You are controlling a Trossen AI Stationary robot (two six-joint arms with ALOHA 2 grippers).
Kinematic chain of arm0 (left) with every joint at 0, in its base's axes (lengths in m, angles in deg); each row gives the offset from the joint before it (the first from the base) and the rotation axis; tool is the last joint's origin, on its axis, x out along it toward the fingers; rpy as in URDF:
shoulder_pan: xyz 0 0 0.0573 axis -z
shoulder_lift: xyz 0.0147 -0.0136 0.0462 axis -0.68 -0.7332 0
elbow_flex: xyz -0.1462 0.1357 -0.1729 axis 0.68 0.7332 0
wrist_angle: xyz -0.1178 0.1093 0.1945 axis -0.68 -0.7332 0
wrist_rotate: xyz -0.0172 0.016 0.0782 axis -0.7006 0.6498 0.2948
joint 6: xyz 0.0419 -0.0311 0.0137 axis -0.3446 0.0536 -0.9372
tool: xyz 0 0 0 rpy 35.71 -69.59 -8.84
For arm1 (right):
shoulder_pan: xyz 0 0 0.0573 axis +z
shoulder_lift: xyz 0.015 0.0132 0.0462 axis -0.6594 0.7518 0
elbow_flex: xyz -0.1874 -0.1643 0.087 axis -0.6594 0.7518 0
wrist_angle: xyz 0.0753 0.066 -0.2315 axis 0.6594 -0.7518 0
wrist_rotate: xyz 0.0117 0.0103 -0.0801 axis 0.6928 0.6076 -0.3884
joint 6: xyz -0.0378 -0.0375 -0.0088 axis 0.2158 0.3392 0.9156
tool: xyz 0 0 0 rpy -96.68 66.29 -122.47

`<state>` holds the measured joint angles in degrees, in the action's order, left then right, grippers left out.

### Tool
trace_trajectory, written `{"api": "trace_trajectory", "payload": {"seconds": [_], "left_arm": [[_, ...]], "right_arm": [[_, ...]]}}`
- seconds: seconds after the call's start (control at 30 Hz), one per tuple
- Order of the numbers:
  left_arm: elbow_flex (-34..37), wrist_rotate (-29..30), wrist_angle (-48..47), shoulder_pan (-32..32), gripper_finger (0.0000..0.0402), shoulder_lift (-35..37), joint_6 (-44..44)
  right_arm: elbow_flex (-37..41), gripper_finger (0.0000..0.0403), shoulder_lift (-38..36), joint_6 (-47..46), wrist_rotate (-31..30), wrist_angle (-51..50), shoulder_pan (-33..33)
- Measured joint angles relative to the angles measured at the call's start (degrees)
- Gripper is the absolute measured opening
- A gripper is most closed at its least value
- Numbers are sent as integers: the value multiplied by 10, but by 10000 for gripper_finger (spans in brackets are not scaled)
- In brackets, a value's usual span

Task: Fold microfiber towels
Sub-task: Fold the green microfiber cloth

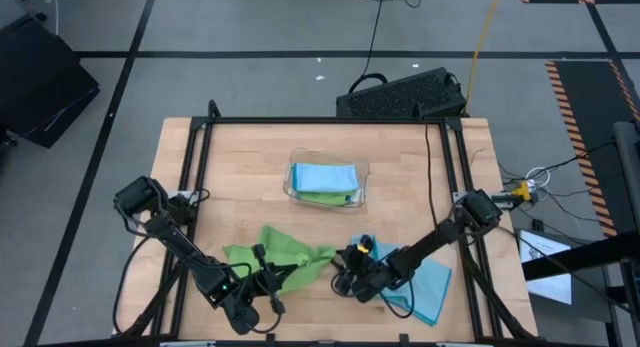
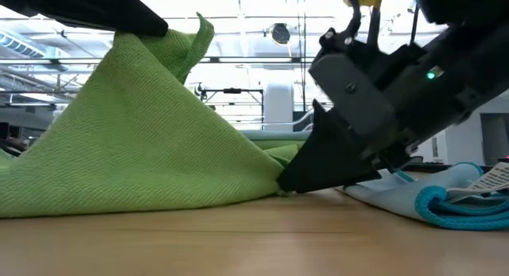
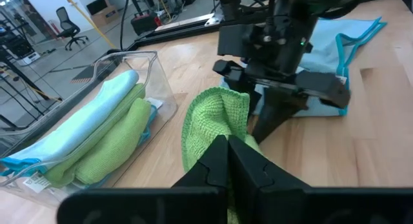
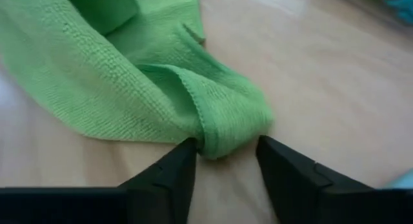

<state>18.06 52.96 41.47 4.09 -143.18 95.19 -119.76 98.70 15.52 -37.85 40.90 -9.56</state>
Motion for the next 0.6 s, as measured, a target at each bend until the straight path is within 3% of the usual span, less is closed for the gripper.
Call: {"api": "trace_trajectory", "payload": {"seconds": [0.33, 0.6], "left_arm": [[0, 0, 0, 0, 8, 0, -1], [0, -36, 0, 4, 9, 0, -1]], "right_arm": [[1, 15, 0, 50, -10, -4, -19], [3, 3, -25, 142, -41, -39, -25]]}}
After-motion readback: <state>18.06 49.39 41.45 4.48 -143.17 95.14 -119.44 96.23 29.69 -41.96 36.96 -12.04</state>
